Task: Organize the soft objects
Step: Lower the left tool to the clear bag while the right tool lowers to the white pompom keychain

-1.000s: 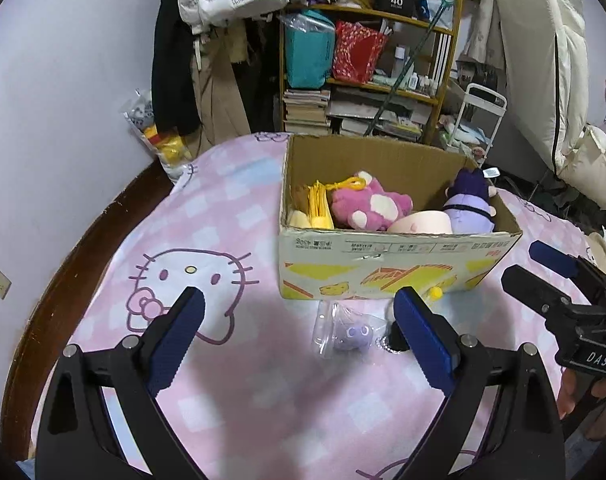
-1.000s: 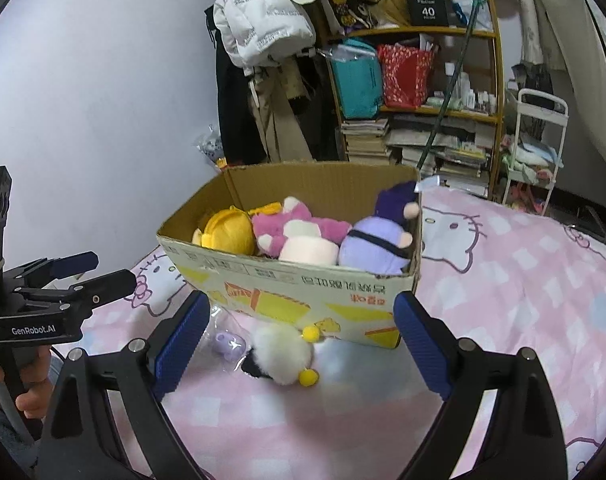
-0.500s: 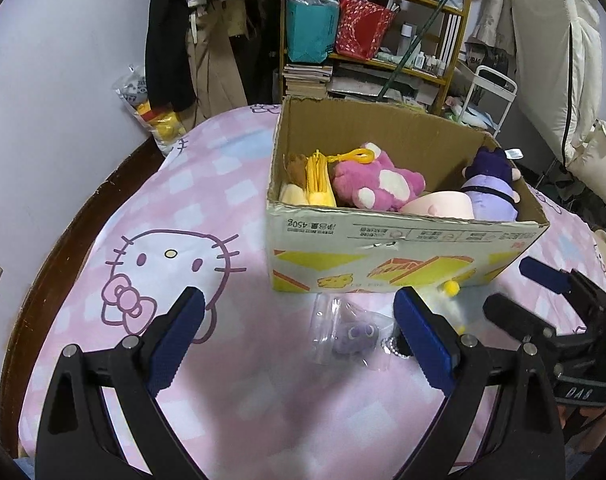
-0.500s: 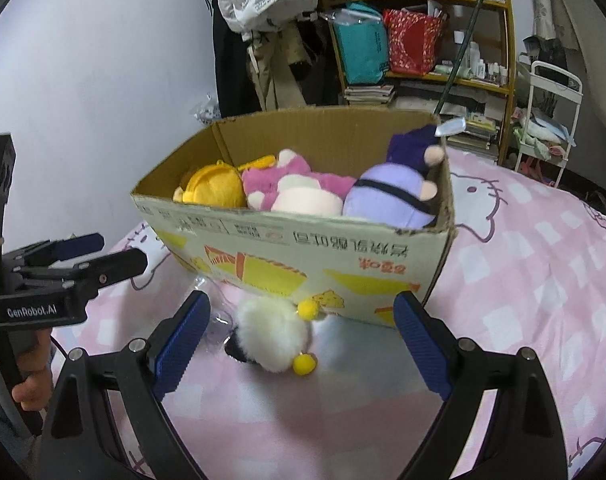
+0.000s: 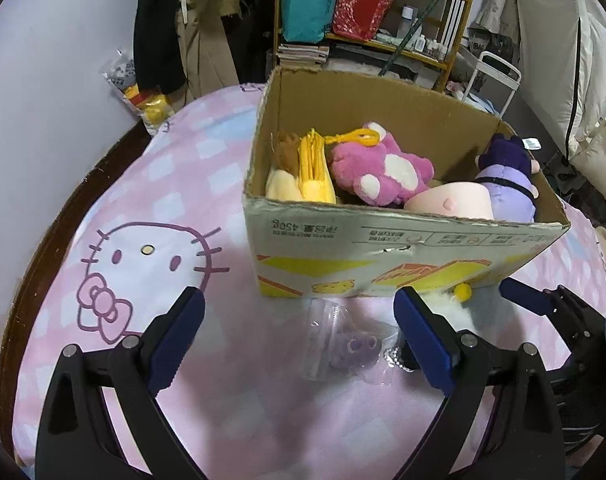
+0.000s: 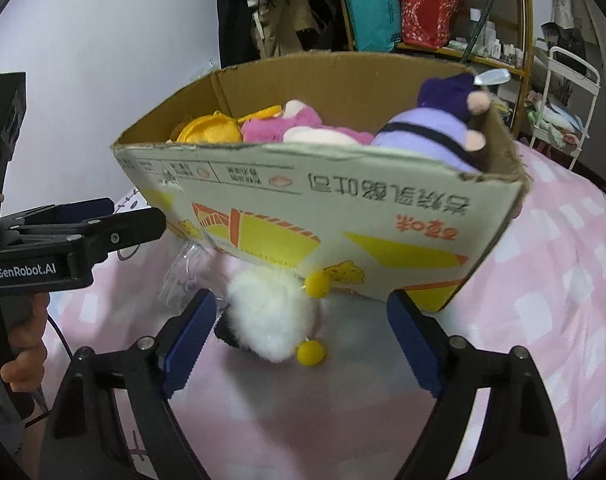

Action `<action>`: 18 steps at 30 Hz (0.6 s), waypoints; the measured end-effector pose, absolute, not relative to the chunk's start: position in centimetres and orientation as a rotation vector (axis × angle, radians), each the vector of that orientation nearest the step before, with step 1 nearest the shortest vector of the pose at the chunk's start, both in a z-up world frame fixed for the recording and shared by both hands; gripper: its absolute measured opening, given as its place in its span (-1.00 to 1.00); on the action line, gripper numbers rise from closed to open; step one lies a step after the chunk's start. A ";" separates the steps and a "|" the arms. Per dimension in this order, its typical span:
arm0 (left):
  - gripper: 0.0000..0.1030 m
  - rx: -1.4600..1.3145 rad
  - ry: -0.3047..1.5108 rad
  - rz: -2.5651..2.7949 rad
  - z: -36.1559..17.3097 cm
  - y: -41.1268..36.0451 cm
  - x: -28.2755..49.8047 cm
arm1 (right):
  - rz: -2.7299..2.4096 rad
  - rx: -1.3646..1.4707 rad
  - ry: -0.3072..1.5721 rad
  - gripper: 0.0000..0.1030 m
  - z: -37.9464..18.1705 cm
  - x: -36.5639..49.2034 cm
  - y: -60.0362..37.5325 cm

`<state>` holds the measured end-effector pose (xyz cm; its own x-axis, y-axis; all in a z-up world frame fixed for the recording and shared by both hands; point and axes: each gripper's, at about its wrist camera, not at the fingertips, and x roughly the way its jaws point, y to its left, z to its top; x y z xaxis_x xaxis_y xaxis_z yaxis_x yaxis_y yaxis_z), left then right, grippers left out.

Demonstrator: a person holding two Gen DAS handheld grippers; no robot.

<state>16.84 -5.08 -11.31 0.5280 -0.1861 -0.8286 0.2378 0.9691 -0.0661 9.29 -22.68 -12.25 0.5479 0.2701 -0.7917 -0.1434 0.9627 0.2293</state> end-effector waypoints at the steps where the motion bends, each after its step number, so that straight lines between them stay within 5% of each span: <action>1: 0.83 0.061 0.988 -0.255 -11.5 -5.2 17.0 | 0.252 0.152 0.965 0.77 -12.4 9.4 -22.6; 18: 0.83 0.092 1.067 -0.287 -14.2 -6.6 18.4 | 0.323 0.149 1.009 0.28 -14.6 10.6 -20.8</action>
